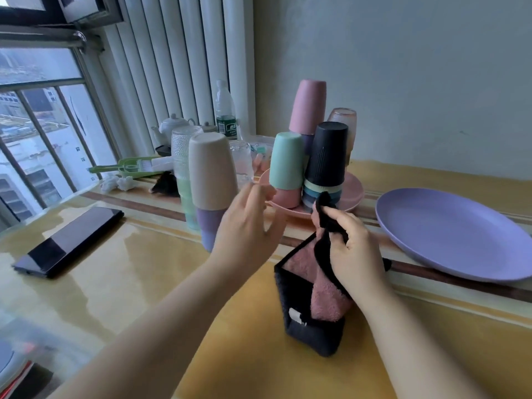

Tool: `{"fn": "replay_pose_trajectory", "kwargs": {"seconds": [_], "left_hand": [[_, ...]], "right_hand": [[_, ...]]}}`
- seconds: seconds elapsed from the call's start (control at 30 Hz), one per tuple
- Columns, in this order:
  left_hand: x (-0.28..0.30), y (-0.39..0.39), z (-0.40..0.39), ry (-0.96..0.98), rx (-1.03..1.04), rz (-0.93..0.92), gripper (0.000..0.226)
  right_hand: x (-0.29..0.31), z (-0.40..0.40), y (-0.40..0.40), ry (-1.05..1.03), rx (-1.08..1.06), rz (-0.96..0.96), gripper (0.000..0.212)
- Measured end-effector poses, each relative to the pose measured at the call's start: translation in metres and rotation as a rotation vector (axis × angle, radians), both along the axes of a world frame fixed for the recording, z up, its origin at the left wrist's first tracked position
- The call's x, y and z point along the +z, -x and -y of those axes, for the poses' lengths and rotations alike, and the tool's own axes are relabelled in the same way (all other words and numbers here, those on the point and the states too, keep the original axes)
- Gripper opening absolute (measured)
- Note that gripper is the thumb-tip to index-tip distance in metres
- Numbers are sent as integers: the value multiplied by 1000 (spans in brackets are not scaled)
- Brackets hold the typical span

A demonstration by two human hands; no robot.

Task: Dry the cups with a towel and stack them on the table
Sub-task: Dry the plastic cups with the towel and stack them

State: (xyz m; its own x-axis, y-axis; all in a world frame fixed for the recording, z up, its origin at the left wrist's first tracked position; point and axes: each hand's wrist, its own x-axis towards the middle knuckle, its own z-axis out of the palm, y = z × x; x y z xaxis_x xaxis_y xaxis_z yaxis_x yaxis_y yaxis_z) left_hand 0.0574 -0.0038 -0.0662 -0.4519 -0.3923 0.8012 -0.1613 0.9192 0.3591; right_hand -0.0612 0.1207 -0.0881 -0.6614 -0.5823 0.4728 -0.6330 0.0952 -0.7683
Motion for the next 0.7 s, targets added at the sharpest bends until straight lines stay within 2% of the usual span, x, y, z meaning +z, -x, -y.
{"fn": "replay_pose_trajectory", "kwargs": {"seconds": [0.07, 0.17, 0.23, 0.37, 0.5, 0.57, 0.7], "left_hand": [[1, 28, -6, -255, -12, 78, 37], [7, 71, 8, -672, 75, 27, 49], [11, 92, 27, -805, 102, 4, 53], [13, 117, 61, -834, 76, 60, 61], [14, 131, 78, -940, 3, 134, 113], [10, 135, 81, -930, 12, 184, 109], [3, 139, 85, -842, 90, 194, 78]], "right_hand": [[1, -2, 4, -1, -50, 27, 53], [0, -3, 7, 3, -77, 36, 53], [-1, -2, 7, 9, -78, 27, 53], [-3, 0, 8, 21, -60, 6, 56], [-5, 1, 6, 28, -36, -2, 59], [-6, 1, 6, 39, -36, -9, 60], [-6, 1, 7, 41, -30, 18, 59]]}}
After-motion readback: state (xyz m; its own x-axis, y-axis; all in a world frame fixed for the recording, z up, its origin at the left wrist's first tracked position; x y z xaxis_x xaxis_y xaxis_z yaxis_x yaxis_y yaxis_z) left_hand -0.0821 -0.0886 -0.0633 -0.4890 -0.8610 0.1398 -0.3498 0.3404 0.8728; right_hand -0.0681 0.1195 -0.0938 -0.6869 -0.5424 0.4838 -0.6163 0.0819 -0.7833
